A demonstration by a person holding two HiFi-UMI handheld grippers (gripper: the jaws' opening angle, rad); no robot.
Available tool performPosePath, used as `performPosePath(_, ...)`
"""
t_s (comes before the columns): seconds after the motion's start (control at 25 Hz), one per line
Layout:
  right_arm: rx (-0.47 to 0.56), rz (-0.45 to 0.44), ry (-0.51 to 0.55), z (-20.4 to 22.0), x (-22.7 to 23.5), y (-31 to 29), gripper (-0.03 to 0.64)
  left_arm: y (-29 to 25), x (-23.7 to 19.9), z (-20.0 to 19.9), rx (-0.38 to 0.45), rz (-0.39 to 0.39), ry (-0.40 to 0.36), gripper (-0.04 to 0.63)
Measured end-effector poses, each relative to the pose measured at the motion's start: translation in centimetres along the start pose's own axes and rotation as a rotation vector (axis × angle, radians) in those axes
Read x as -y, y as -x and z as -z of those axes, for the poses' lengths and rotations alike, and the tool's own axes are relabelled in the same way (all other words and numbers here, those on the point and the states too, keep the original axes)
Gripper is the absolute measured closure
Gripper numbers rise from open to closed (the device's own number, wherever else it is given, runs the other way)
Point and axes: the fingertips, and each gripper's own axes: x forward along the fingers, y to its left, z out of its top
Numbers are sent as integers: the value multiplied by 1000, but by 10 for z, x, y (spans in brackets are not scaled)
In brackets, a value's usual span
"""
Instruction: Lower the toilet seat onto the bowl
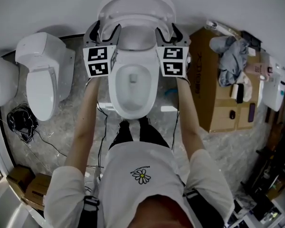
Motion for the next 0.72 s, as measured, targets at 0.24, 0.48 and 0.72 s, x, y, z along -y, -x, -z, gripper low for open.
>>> performPosePath(0.24, -63, -6, 25, 18, -2, -34, 393, -30, -2, 18, -66, 4, -95, 302)
performPosePath(0.48, -91, 9, 31, 25, -5, -49, 459, -41, -3, 40, -136, -5, -103, 360)
performPosePath(0.72, -111, 37, 40, 29, -2, -56, 468, -47, -12, 48, -153, -16, -130, 466)
